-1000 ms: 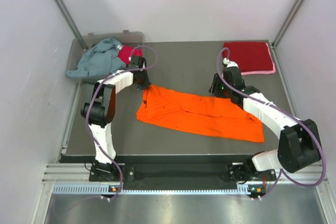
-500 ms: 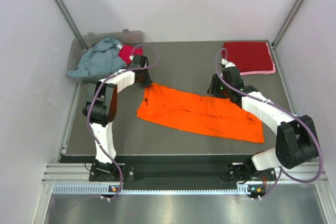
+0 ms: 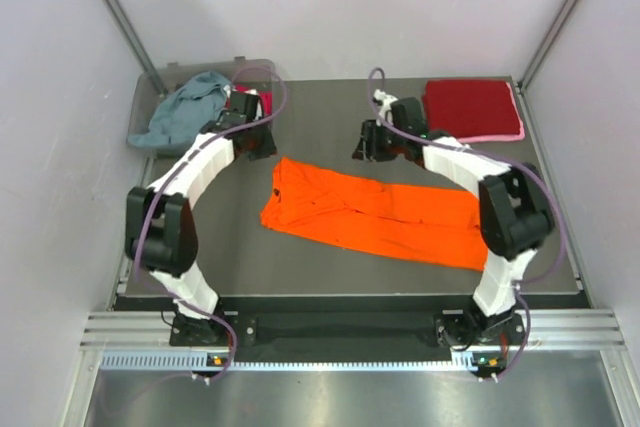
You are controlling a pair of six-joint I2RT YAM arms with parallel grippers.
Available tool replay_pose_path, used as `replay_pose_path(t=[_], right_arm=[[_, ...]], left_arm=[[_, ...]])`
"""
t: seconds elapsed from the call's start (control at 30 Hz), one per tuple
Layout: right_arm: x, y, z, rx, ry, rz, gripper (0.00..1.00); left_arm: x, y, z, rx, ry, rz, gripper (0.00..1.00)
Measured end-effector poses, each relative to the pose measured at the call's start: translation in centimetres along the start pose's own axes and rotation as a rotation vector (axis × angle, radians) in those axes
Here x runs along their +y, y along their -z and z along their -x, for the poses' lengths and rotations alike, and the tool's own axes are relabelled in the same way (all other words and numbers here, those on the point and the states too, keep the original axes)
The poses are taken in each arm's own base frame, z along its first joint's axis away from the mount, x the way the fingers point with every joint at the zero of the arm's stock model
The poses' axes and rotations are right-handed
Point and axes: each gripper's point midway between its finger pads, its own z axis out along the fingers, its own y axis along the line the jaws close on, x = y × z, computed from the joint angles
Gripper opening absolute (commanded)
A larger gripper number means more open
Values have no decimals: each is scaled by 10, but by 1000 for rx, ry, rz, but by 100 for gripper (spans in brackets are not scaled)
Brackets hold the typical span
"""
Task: Fold and stack the t-shirts
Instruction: Fold the tshirt
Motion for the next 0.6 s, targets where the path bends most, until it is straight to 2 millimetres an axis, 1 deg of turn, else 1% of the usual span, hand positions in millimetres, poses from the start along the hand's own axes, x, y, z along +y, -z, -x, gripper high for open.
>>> replay_pose_path(t=[0.03,0.1,0.17,0.23,0.3,0.33,0.4,0.47,0.6], right_arm=[[5,-10,2,12,19,18,51],[19,-33,5,39,67,59,51],[38,-58,8,60,118,102,50],[55,-79,13,73,153,137,50],[71,-100,12,89,177,177,50],[77,-109,13,91,186,195,50],[87,-127,11,100,199,224,51],[91,-142,7,110,204,242,52],[92,-166,0,128,192,269,53]], left_arm=[[-4,14,6,-27,0,-20,32],[-10,40,11,-65,2,-73,31],[-11,60,5,-80,8,-120,31],[-7,76,-11,-69,15,-159,31],[-2,82,-28,-45,24,-176,33],[0,84,-38,-27,28,-180,36],[7,85,-60,16,37,-180,38],[12,87,-79,58,51,-181,40],[25,88,-118,122,86,-172,41]])
